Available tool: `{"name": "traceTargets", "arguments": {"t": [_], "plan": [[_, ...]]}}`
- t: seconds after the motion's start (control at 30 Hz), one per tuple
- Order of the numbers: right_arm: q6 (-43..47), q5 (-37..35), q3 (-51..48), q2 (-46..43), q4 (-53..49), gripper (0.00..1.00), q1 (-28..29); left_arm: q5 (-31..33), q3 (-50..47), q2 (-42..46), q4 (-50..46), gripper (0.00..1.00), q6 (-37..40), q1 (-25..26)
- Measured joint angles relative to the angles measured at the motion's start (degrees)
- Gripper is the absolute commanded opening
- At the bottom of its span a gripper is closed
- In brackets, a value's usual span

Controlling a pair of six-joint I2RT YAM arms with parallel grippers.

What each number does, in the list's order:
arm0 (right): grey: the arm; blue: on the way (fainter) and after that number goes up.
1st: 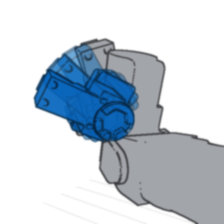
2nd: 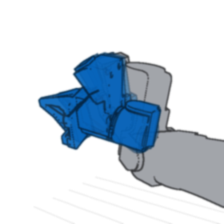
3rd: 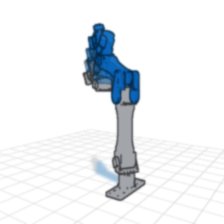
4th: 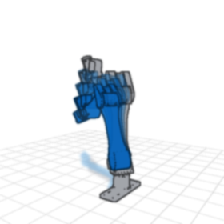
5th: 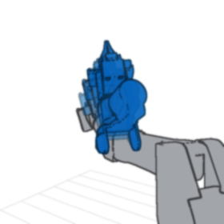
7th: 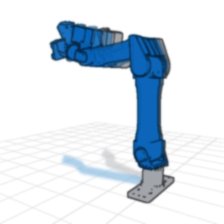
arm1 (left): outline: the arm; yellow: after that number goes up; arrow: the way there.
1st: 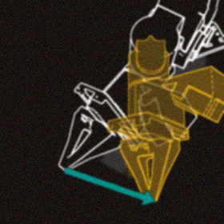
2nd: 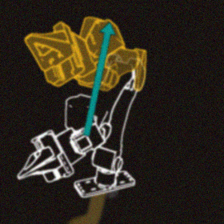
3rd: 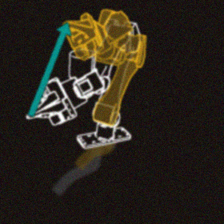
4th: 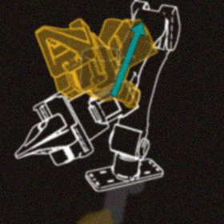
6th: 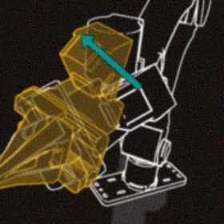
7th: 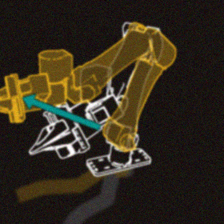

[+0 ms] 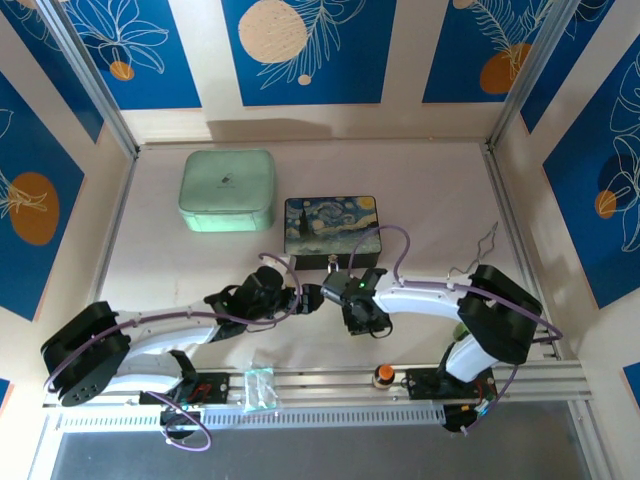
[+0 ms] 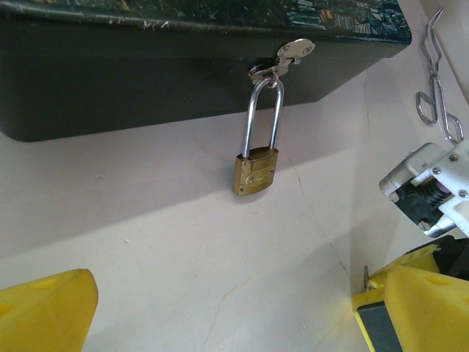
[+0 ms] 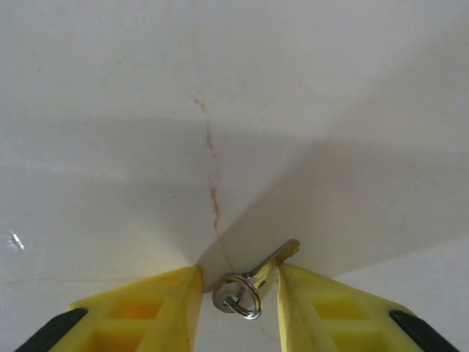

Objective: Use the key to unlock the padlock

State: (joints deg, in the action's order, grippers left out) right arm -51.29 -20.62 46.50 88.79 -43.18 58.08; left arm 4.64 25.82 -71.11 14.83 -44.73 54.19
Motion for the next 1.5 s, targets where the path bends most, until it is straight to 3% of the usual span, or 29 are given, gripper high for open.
{"name": "traceTargets", "arguments": {"t": [0.3,0.47,0.57,0.97,1.2,1.5], "plan": [[-1.9,-1.5,-2.1,-2.2,2.3,0.22,2.1,1.1,-1.0,1.9,-0.7,0.99,0.0,0.0],[-3.7,-2.9,-3.2,-3.1,3.2,0.33,3.3,1.4,-1.0,1.9,-0.7,0.99,0.0,0.0],[-4.7,-3.5,-3.5,-3.2,3.1,0.33,3.6,1.4,-1.0,1.8,-0.7,0.99,-0.2,0.0],[-3.8,-2.5,-6.9,-7.5,6.4,0.07,2.4,1.5,-1.0,0.8,-0.7,0.99,-0.5,0.0],[-2.8,-3.1,-6.9,-7.7,6.6,0.00,3.0,1.5,-1.0,0.8,-0.7,0.99,-0.5,0.0],[1.1,-6.4,-6.8,-8.5,6.6,0.00,6.6,1.4,-1.0,0.8,-0.6,0.99,-2.0,0.0]]}}
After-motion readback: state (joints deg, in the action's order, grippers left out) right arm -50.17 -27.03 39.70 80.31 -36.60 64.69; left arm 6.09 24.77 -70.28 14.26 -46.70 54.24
